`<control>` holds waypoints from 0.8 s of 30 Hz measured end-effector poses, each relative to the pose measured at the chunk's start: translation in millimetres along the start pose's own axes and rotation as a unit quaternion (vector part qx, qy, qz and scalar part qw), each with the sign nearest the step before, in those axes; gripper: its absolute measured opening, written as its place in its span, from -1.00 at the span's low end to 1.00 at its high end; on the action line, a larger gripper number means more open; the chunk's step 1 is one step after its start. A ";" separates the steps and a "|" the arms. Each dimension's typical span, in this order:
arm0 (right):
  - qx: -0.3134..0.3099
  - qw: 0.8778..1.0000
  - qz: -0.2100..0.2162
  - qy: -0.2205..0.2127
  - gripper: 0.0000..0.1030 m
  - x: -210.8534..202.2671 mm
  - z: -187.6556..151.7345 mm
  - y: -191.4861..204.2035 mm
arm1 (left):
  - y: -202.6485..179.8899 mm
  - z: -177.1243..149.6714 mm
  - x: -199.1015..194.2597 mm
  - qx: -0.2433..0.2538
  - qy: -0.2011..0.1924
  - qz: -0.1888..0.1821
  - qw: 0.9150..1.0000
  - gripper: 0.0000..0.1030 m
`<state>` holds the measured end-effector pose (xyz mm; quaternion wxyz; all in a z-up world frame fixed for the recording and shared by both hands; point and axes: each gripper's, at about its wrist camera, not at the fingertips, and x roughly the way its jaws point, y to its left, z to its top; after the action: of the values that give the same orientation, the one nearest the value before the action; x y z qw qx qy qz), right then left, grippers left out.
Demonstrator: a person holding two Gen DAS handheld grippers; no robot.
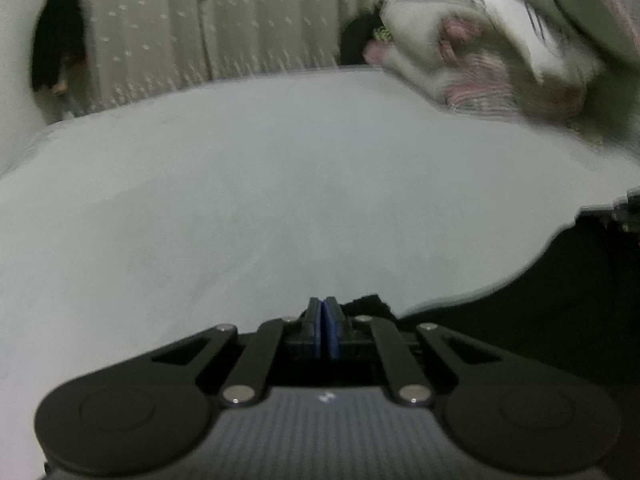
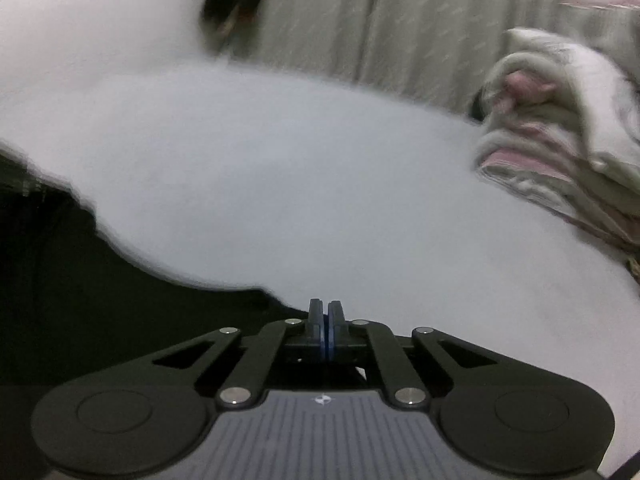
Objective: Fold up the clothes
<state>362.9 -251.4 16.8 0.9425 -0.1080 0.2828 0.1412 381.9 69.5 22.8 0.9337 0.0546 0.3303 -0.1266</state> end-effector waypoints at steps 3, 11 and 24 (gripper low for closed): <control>0.012 0.999 -0.029 0.004 -0.92 9.8 1.2 2.6 | -2.7 2.3 11.2 0.005 0.009 0.036 0.999 -0.93; 0.006 0.995 -0.093 0.040 -0.92 44.8 -10.5 19.4 | -13.2 -2.6 39.3 -0.023 0.026 0.067 0.997 -0.77; 0.129 0.991 0.013 0.030 -0.08 -152.4 -71.3 23.2 | 44.2 -47.9 -159.7 -0.176 0.012 0.031 0.984 -0.21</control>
<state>197.5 -281.2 41.6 0.9377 0.0137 0.3286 0.1121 245.3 152.8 87.2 0.9283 -0.0993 0.3565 -0.0365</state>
